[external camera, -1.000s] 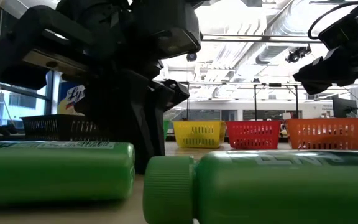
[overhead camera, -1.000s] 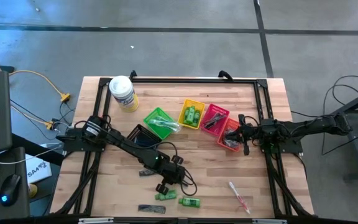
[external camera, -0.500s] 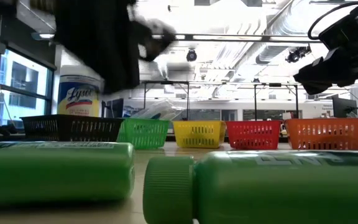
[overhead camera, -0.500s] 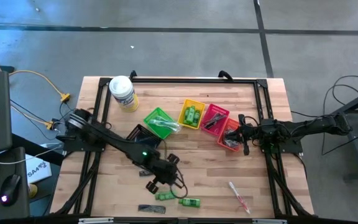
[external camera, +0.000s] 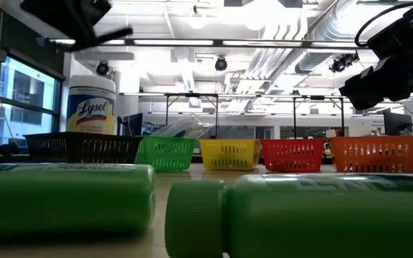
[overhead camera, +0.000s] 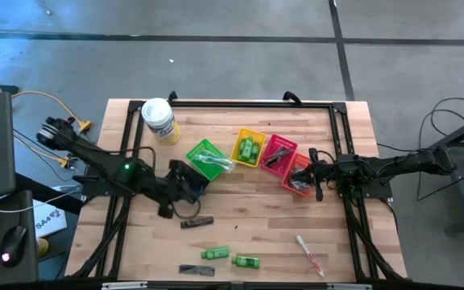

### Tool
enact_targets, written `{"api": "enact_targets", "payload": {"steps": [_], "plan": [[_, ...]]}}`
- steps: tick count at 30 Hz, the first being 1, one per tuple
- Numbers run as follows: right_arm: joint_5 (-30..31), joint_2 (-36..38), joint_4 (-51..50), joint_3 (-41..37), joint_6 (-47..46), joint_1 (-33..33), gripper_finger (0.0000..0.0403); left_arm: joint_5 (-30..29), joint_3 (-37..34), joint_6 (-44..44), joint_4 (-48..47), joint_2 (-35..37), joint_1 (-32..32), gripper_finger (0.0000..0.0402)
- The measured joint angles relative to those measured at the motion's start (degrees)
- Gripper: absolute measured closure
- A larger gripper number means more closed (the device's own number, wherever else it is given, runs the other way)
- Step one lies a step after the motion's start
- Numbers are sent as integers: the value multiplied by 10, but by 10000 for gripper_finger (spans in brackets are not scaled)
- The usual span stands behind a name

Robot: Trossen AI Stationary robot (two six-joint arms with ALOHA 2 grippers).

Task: Pick & Place Travel size toiletries
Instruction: Put the blue razor into the black bin

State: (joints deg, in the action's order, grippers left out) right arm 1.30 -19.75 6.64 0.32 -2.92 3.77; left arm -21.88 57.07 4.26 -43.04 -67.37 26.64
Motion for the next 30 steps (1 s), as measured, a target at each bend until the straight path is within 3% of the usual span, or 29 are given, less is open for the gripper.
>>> {"api": "enact_targets", "payload": {"steps": [6,15,30], "plan": [[3,0,10,0,0,0,396,-5,-65,60,-24,29,-57,385],[3,0,14,0,-4,0,396,81,-104,21,-30,-38,-148,385],[1,0,12,0,-2,0,396,94,-104,-60,-34,-91,-169,385]]}}
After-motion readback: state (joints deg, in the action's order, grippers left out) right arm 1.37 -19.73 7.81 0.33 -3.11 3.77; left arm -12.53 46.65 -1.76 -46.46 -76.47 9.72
